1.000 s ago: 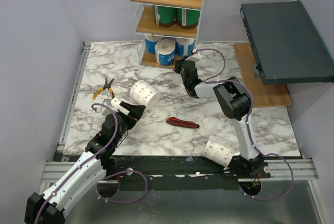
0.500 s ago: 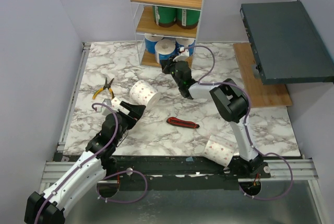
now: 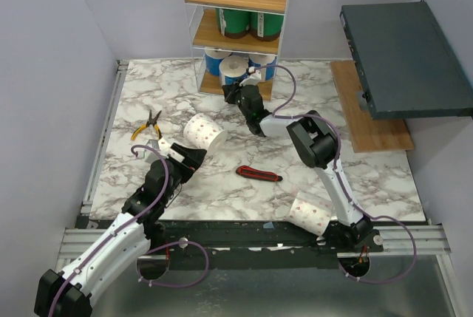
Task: Place and organize the paper towels onto the shelf
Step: Adjust the paper towel on the shelf.
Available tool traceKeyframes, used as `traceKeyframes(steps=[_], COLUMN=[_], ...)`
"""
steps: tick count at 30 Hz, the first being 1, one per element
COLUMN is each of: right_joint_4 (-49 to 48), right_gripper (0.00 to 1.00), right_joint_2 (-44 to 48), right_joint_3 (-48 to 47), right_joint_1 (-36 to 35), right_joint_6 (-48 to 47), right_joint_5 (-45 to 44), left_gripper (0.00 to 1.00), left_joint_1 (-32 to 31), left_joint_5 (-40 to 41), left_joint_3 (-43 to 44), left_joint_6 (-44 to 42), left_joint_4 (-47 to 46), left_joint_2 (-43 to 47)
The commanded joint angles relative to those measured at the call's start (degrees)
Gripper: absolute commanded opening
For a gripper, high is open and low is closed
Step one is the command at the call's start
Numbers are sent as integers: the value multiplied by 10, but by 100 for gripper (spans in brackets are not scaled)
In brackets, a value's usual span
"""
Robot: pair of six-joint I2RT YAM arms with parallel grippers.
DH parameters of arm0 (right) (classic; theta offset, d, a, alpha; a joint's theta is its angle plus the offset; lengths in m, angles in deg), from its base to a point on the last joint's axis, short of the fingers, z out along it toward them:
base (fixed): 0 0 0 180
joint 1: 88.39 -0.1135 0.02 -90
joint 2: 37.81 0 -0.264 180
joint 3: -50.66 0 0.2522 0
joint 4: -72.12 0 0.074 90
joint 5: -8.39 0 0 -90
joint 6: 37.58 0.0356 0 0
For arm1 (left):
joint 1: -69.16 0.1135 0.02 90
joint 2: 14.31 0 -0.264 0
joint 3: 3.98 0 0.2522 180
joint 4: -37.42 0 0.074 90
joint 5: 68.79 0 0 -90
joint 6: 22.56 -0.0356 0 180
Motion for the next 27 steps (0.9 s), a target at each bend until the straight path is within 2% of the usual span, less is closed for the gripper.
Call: traceKeyframes(steps=[1,11,27], right_joint_4=[22,45,61], right_gripper=[1,1,1], right_joint_2=[-28,-48,-61], right_joint_3=[-37,-70,-90], right_joint_1=[2,22,48], right_joint_6=[10,37,29], right_joint_5=[-42,-87,-85], left_gripper=[94,94,94], left_joint_1=[8,9,10], left_joint_5=[22,26,22], left_joint_3=[-3,-5,-6], left_joint_6=[-15,-18,-17], left_joint_4=[41,49,42], left_joint_2=[-10,3,-9])
